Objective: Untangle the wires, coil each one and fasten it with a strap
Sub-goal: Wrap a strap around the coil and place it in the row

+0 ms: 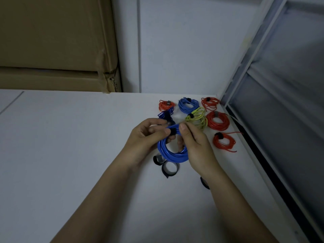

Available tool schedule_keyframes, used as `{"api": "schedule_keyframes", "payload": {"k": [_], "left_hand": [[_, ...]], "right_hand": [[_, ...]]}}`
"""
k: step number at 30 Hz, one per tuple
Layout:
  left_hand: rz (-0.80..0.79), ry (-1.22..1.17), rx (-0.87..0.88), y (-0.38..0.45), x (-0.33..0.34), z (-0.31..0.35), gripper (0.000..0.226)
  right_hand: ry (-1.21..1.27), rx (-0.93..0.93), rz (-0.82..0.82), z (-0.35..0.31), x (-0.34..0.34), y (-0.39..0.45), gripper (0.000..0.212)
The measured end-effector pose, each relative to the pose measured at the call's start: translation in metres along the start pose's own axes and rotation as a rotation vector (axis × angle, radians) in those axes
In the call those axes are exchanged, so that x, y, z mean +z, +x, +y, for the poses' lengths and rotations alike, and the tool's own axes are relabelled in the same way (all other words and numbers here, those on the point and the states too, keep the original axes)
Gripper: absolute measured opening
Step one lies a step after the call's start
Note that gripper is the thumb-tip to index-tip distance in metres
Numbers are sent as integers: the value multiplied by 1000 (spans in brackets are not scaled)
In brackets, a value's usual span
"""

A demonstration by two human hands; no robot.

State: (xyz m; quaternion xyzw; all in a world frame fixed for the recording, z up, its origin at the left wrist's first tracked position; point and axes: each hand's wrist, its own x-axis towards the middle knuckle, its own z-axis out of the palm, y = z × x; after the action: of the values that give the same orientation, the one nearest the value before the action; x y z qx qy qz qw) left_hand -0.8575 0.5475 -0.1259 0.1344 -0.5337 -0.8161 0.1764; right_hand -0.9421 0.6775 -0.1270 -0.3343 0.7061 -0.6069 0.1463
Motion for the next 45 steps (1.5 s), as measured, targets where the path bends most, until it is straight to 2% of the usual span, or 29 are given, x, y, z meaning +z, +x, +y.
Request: {"api": "schedule_keyframes", "payload": {"k": [4, 6, 9, 14, 17, 19, 21, 24, 26, 32, 39, 42, 45], "left_hand": [[-6, 40, 12, 0, -1, -1, 30], [10, 56, 16, 0, -1, -1, 22], [38, 81, 45, -1, 1, -2, 19], [68, 98, 69, 0, -1, -2, 17], [68, 53, 66, 0, 0, -2, 20], [51, 67, 71, 0, 0, -2, 24], [14, 89, 71, 1, 0, -3, 27], [-22, 78, 58, 0, 1, -5, 27], [-42, 72, 51, 0, 2, -7, 20], [-135, 100, 73, 0, 0, -7, 27], [-86, 325, 251, -1, 3, -6, 26], [-83, 344, 246, -2, 4, -4, 33], [-96, 342, 245, 0, 2, -4, 21]], "right_hand": [[-3, -44, -11, -2, 1, 0, 26], [-159, -125, 34, 0, 0, 0, 24], [-408, -237, 73, 4, -3, 0, 34], [-281, -177, -137, 1, -8, 0, 37], [-178, -133, -206, 0, -10, 0, 39], [-192, -127, -223, 1, -11, 0, 44], [-210, -159, -190, 2, -11, 0, 40], [-110, -167, -100, 2, -9, -1, 29], [-2, -118, -65, 2, -9, -2, 26], [287, 25, -14, -5, -11, -4, 25], [205, 26, 51, -9, -8, -6, 27], [90, -25, 20, -11, -7, -7, 26], [60, -41, 11, -11, -7, -8, 28]]}}
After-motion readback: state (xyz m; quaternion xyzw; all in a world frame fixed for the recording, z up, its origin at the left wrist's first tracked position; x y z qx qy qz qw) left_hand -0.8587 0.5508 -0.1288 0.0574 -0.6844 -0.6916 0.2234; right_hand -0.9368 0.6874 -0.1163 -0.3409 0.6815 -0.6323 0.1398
